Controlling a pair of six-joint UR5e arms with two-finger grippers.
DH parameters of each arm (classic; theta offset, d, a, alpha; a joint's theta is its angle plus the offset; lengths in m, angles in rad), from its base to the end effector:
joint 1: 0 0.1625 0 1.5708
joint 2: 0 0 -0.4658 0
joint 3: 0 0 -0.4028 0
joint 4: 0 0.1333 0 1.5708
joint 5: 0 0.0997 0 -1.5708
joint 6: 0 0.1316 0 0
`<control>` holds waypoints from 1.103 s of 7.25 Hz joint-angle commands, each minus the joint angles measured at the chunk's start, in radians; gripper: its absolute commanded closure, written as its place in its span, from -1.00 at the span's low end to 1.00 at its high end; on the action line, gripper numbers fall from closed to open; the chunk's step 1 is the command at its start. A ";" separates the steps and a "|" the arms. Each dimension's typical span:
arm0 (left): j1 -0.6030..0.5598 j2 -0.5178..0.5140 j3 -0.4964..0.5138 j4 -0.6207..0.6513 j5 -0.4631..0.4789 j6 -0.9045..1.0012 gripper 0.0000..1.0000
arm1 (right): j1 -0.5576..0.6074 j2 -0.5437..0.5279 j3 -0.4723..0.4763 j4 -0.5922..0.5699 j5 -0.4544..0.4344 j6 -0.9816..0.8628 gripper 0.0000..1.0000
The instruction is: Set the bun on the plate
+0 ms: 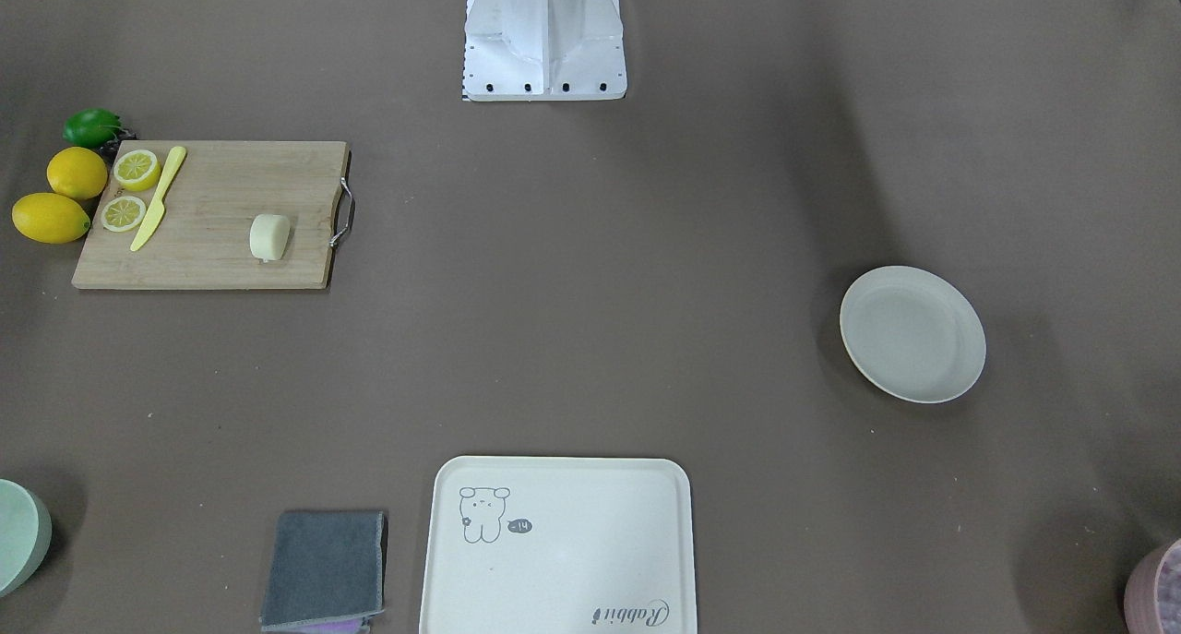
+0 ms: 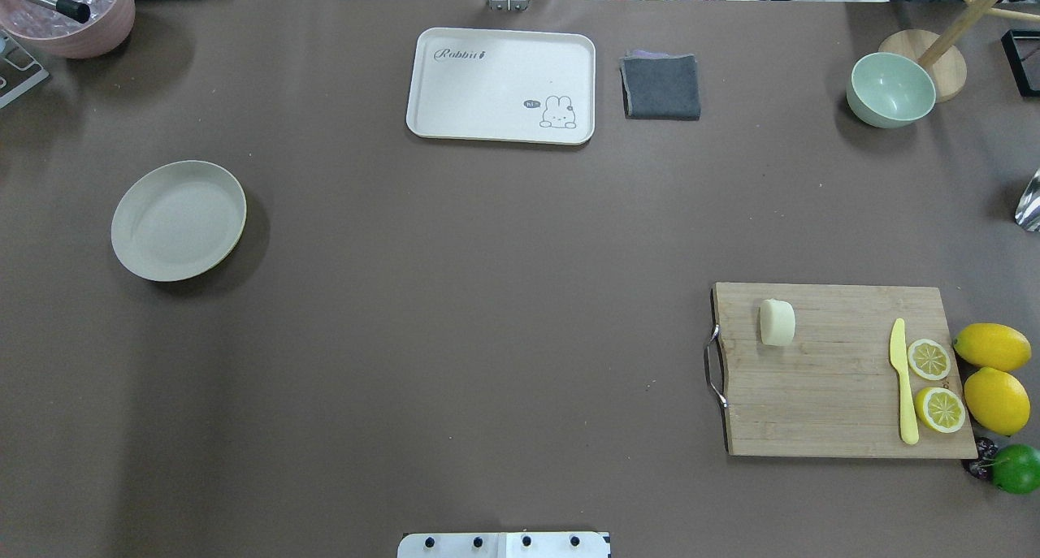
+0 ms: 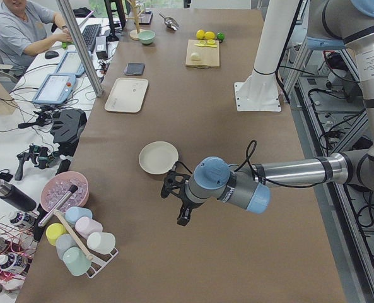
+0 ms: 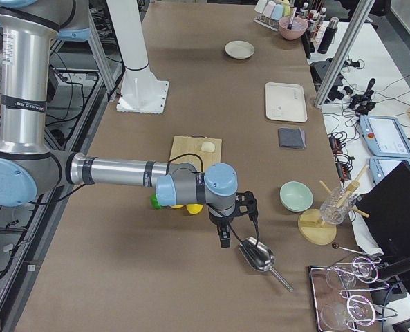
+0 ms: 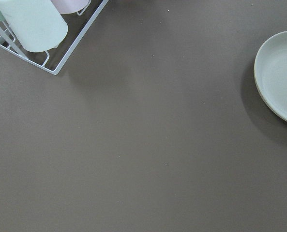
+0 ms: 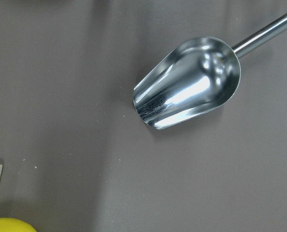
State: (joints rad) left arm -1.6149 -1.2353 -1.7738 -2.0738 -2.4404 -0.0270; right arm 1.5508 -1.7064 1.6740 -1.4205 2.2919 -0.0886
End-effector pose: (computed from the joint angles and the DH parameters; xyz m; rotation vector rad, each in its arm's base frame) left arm -0.0490 -0.3678 0.6986 0.3538 0.8557 0.0951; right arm 0.0374 -0.4511 0.7235 0.1375 -0.7166 -0.1463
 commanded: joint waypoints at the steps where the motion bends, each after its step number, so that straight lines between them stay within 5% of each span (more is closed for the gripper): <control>1: 0.000 0.002 0.005 0.000 -0.043 -0.005 -0.95 | 0.000 0.001 0.001 0.000 0.000 0.000 -1.00; 8: 0.001 0.016 -0.007 -0.006 -0.048 -0.010 -0.95 | -0.001 -0.013 0.007 0.000 0.032 0.000 -1.00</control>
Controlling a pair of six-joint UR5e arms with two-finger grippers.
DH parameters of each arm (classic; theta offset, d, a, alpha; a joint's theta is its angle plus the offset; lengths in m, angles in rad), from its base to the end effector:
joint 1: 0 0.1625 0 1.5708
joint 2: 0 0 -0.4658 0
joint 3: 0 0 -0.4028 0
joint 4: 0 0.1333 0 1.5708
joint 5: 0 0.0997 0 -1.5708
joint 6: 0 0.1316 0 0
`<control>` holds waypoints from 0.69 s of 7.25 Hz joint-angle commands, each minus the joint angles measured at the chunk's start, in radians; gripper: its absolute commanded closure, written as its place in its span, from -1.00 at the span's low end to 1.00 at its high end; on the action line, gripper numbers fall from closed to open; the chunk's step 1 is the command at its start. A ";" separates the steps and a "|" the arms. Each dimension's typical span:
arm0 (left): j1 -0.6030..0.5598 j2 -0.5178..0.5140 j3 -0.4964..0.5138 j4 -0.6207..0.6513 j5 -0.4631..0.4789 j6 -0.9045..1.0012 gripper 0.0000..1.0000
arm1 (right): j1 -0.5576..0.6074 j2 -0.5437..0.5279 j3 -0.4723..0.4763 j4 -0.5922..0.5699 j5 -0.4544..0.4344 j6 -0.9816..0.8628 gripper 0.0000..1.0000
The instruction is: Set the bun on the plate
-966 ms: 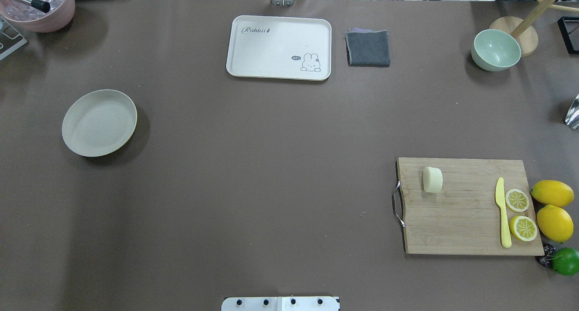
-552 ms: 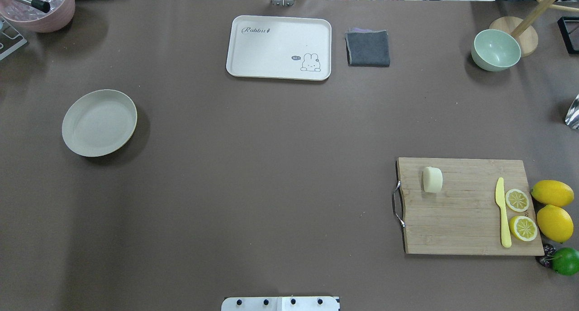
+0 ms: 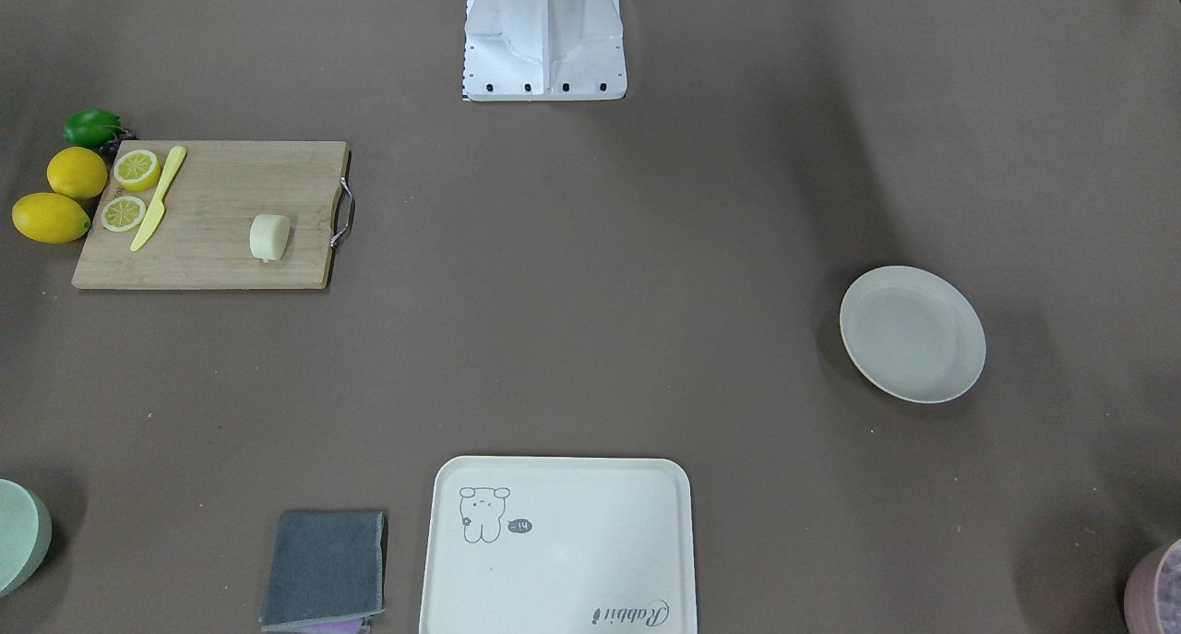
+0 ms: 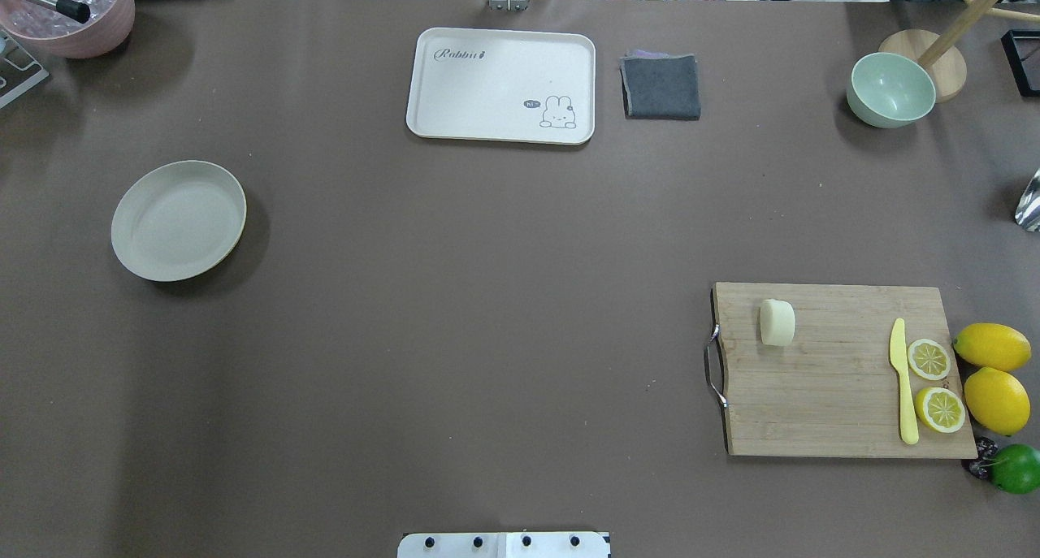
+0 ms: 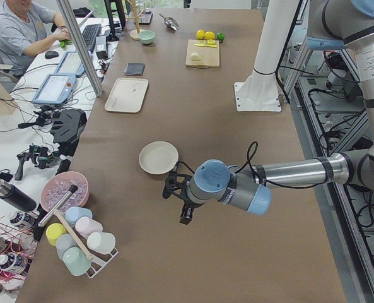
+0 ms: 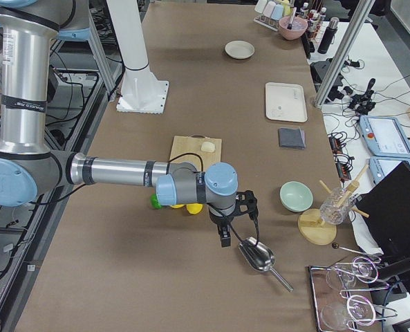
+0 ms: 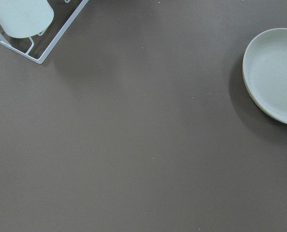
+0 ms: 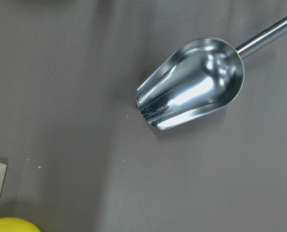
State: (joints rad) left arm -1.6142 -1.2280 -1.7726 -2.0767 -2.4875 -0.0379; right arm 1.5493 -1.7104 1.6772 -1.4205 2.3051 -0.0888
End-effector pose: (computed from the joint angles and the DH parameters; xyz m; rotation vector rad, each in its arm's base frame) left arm -0.0446 -0.3624 0.6970 0.3411 0.9045 0.0923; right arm 0.0355 -0.4491 0.7225 0.1365 -0.7299 -0.1482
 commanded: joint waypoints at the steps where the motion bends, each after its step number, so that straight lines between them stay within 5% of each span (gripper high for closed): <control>1: 0.002 0.008 -0.005 -0.003 -0.017 0.000 -0.95 | 0.000 -0.012 0.006 0.000 0.040 -0.006 -1.00; 5: 0.000 0.016 0.001 -0.013 -0.074 -0.017 -0.95 | 0.000 -0.028 0.006 0.003 0.091 -0.011 -1.00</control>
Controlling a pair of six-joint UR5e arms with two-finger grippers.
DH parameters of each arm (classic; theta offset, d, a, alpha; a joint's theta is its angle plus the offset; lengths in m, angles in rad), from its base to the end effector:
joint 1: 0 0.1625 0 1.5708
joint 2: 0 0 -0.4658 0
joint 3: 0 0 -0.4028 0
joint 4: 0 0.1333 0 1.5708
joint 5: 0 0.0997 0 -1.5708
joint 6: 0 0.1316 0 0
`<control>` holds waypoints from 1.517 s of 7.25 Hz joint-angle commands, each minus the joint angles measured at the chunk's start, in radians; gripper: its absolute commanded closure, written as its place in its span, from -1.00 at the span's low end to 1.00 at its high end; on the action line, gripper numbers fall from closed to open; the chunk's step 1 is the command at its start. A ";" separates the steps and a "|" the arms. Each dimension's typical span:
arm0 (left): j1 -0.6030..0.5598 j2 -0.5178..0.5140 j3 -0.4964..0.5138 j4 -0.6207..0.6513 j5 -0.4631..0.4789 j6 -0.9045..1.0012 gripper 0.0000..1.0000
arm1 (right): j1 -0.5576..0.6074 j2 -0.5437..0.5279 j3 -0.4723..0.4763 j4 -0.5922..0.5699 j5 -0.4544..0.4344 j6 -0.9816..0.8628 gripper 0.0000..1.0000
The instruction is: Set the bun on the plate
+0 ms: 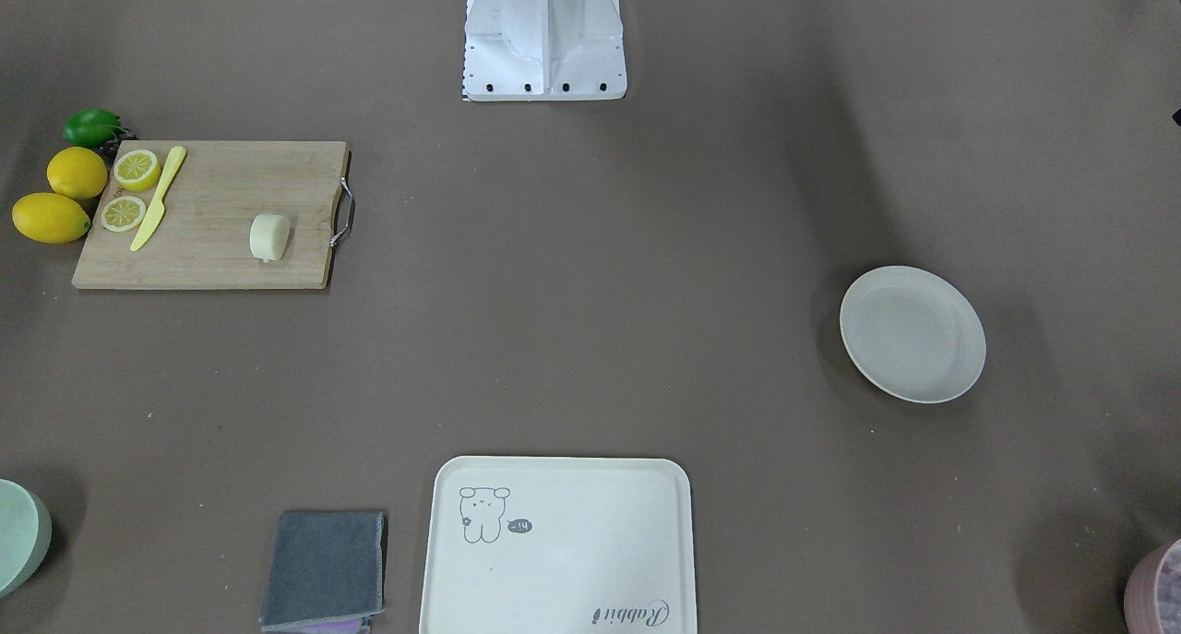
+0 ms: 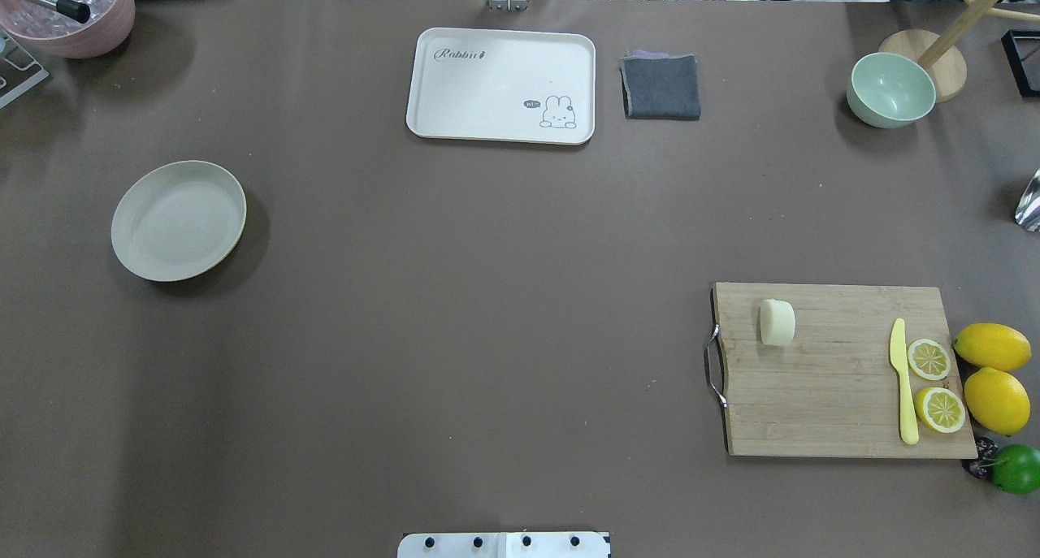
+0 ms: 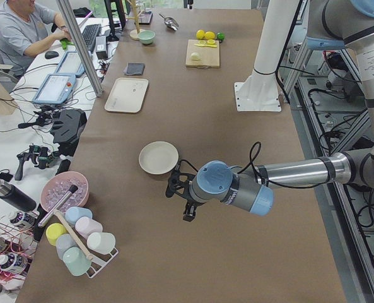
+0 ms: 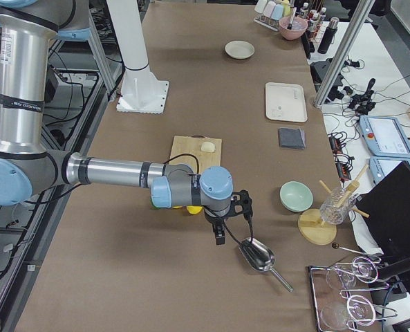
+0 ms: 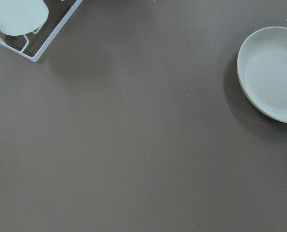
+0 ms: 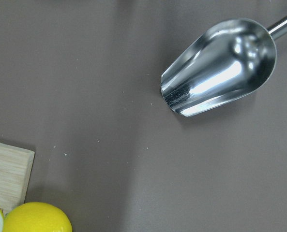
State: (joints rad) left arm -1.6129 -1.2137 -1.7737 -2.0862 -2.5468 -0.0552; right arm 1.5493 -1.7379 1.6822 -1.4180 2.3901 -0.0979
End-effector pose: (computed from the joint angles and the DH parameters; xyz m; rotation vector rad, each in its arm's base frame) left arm -0.0392 -0.3532 0.6945 0.3253 0.9661 0.0875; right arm 0.0278 -0.4333 0.7240 0.1229 -0.8153 -0.1523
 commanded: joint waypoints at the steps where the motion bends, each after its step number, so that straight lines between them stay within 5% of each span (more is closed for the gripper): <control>1: 0.001 0.000 -0.001 -0.005 -0.030 0.005 -0.95 | 0.000 -0.002 0.008 0.016 0.008 0.000 -1.00; 3: 0.001 0.000 -0.004 -0.014 -0.018 -0.037 -0.95 | 0.000 -0.053 0.016 0.130 0.006 -0.013 -1.00; 8: 0.034 -0.001 -0.001 -0.054 -0.023 -0.029 -0.94 | -0.005 -0.074 0.028 0.157 0.003 -0.014 -1.00; 11: 0.184 -0.131 0.108 -0.095 0.070 -0.133 -0.96 | -0.040 -0.071 0.036 0.157 -0.006 0.000 -1.00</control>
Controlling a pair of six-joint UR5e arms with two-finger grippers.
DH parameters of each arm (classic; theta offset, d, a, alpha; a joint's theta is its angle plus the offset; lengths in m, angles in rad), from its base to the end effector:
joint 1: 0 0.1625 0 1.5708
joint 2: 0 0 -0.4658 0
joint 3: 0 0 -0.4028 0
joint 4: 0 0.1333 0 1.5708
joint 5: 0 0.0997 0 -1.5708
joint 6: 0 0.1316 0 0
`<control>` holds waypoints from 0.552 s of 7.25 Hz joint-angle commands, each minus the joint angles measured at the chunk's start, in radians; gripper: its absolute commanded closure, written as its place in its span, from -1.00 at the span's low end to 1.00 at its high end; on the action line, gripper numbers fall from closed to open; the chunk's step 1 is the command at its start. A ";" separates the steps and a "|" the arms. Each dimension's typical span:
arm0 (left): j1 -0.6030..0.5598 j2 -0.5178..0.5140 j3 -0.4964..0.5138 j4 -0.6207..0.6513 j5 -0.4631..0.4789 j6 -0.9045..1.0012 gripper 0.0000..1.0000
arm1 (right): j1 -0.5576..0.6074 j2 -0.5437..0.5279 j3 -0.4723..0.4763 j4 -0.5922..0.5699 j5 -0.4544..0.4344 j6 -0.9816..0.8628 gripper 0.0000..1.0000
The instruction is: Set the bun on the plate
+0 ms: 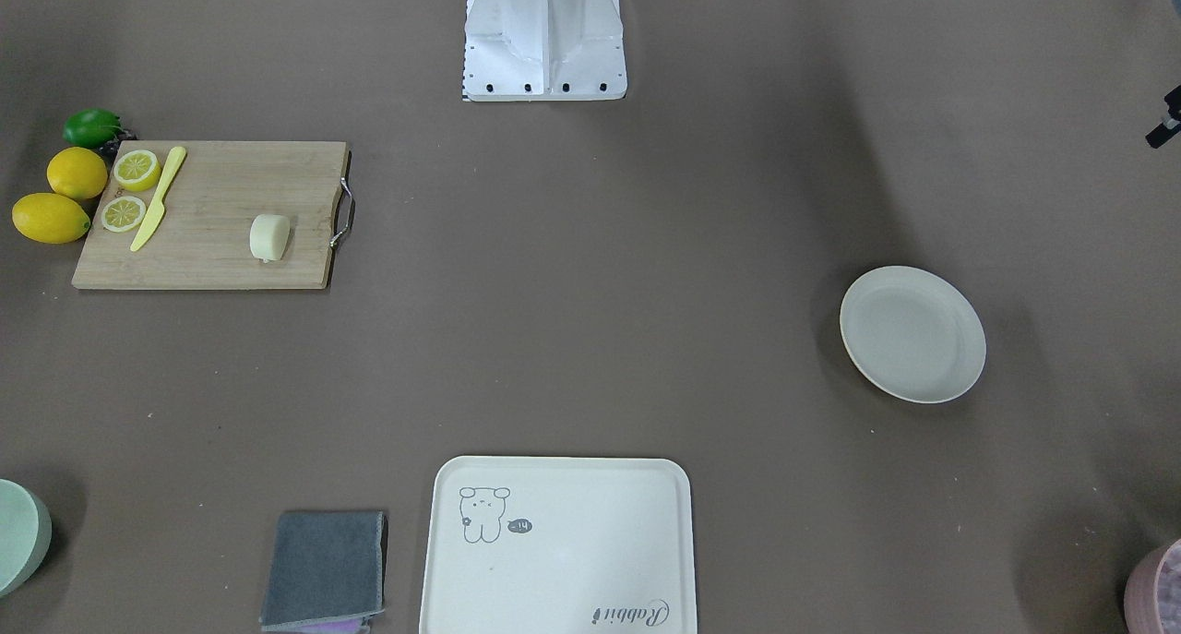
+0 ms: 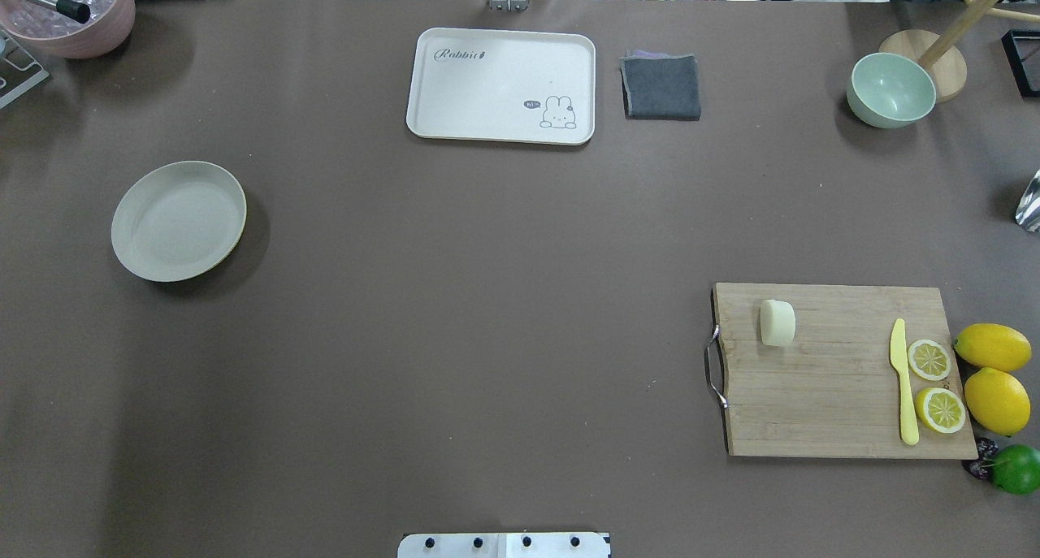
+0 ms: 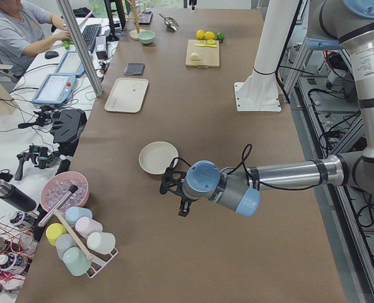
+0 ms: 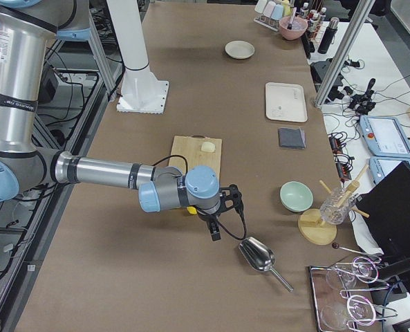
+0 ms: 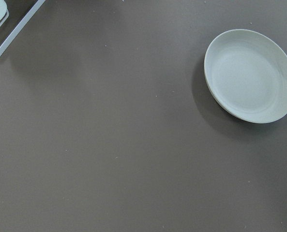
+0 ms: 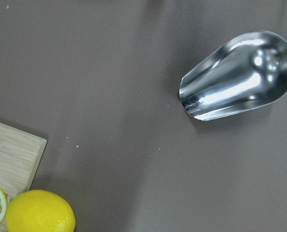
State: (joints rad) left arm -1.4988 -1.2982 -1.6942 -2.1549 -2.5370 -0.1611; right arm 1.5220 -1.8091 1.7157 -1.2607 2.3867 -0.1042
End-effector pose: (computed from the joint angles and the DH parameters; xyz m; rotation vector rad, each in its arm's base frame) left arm 0.0034 -0.3956 0.6968 0.2867 0.9893 0.1289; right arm 0.0175 -0.4092 0.7193 0.2274 -0.8083 -0.2323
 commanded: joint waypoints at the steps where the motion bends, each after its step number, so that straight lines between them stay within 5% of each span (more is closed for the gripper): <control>1: 0.134 -0.120 0.051 -0.017 0.110 -0.107 -0.96 | -0.013 0.001 0.004 0.000 0.005 0.005 -1.00; 4: 0.347 -0.373 0.239 -0.031 0.220 -0.287 -0.95 | -0.013 -0.003 0.002 -0.002 0.040 0.008 -1.00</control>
State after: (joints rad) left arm -1.2134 -1.5838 -1.5249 -2.1830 -2.3677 -0.4183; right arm 1.5098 -1.8111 1.7187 -1.2602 2.4117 -0.0970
